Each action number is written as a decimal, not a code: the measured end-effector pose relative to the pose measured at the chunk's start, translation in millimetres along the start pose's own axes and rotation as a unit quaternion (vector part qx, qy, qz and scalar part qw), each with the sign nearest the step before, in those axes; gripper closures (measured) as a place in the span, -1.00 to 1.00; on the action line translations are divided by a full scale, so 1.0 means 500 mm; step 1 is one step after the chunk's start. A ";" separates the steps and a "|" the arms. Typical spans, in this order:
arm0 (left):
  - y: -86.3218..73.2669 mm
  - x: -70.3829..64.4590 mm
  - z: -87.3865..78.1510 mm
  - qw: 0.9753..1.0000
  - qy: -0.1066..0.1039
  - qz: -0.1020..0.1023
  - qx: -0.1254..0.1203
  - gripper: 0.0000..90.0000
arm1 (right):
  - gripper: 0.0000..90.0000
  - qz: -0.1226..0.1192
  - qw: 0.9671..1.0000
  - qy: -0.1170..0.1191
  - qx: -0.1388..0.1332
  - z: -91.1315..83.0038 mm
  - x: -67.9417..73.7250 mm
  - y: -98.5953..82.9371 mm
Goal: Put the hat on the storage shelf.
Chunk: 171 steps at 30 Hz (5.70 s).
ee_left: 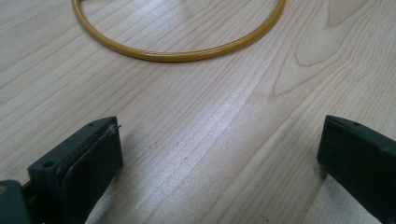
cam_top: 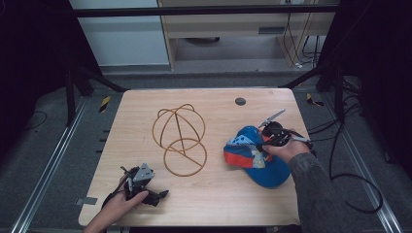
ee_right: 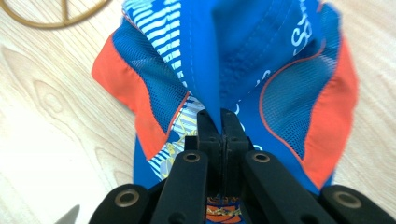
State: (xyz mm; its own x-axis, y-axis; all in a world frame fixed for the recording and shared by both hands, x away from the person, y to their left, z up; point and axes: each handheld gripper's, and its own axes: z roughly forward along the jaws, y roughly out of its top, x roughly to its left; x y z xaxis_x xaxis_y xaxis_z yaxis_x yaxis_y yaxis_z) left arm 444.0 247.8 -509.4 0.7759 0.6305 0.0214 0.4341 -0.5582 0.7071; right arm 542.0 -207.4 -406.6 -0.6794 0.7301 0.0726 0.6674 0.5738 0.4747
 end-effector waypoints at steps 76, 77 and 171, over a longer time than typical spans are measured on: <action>0.001 -0.001 0.000 1.000 0.000 -0.001 0.000 -1.00 | 1.00 -0.081 0.981 -0.027 -0.175 -0.330 0.098 0.177; 0.001 -0.001 0.000 1.000 0.000 -0.001 0.000 -1.00 | 1.00 -0.081 0.981 -0.027 -0.175 -0.330 0.098 0.177; 0.002 -0.003 0.002 1.000 0.004 -0.007 -0.002 -1.00 | 0.98 -0.228 0.971 0.025 -0.072 -0.126 0.358 0.503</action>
State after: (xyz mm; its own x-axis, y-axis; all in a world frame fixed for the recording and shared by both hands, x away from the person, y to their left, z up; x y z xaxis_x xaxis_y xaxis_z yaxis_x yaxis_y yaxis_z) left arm 443.6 245.9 -509.4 0.7658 0.6429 0.0176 0.4433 -0.5475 0.7097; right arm 569.0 44.0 -219.1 -0.9110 0.3905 -0.1326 0.2461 0.7728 0.5850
